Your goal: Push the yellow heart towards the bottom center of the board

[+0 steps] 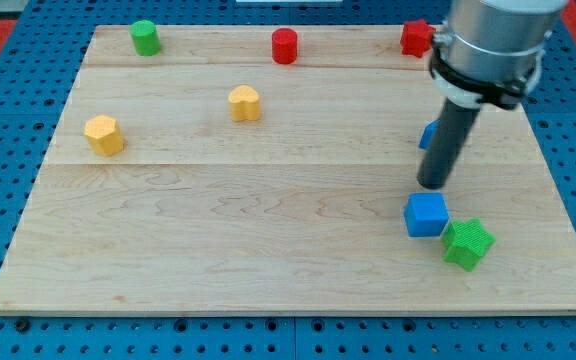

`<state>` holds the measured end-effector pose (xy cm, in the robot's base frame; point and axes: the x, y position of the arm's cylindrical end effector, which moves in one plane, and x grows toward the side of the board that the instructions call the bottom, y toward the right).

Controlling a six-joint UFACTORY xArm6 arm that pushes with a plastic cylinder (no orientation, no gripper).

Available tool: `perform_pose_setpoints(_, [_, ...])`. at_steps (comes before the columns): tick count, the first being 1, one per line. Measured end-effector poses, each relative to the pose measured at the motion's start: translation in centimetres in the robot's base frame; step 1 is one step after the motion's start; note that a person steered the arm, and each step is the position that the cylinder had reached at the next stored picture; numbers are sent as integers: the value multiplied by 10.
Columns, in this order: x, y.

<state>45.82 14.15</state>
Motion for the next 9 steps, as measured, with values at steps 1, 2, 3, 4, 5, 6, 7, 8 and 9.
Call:
perform_pose_setpoints(1, [-51, -55])
perform_pose_setpoints(2, [-83, -140])
perform_pose_setpoints(3, [-115, -162])
perform_pose_setpoints(4, [-135, -195])
perform_pose_setpoints(5, [-102, -230])
perform_pose_setpoints(6, [-73, -230])
perform_pose_setpoints(7, [-73, -226])
perform_pose_setpoints(8, [-73, -225])
perform_pose_setpoints(9, [-73, -225])
